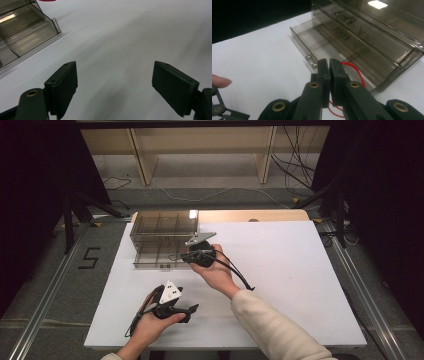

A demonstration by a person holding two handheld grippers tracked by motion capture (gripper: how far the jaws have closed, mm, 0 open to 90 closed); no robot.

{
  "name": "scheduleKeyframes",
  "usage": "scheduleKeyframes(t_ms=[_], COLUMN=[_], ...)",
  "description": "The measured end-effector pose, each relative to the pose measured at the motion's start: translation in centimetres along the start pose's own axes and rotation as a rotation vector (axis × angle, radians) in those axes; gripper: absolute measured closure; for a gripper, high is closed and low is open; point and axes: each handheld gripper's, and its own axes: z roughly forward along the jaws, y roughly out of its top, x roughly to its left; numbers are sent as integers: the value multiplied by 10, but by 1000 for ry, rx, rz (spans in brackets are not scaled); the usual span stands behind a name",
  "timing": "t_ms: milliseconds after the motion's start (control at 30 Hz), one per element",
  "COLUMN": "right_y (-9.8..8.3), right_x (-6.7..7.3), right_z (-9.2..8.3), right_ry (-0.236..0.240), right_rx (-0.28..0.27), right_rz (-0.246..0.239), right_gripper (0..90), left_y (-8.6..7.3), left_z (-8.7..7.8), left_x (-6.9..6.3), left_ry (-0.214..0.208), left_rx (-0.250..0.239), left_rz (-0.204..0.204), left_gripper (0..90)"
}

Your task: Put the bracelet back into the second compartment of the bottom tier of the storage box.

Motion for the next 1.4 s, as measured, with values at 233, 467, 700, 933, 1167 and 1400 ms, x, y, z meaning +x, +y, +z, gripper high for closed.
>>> scheduleKeyframes(t_ms=[233, 467, 700, 933, 1167, 1400], right_y=[5, 9, 13, 18, 22, 24], right_x=[1, 0, 0, 0, 1, 1], right_z=[8, 17, 25, 32, 40, 46], right_ry=[10, 18, 21, 26, 30, 31], right_rx=[0, 11, 21, 26, 31, 36], right_rz=[-1, 2, -2, -8, -10, -14], right_gripper=[880, 880, 879, 879, 879, 879], left_y=[0, 0, -1, -1, -1, -1], left_z=[0, 0, -1, -1, -2, -2], left_x=[0, 0, 0, 1, 1, 1], left_ry=[-3, -4, -2, 1, 1, 2], left_rx=[1, 2, -1, 0, -1, -1], left_rz=[1, 1, -4, -5, -5, -5], left_gripper=[209, 210, 211, 212, 213, 214])
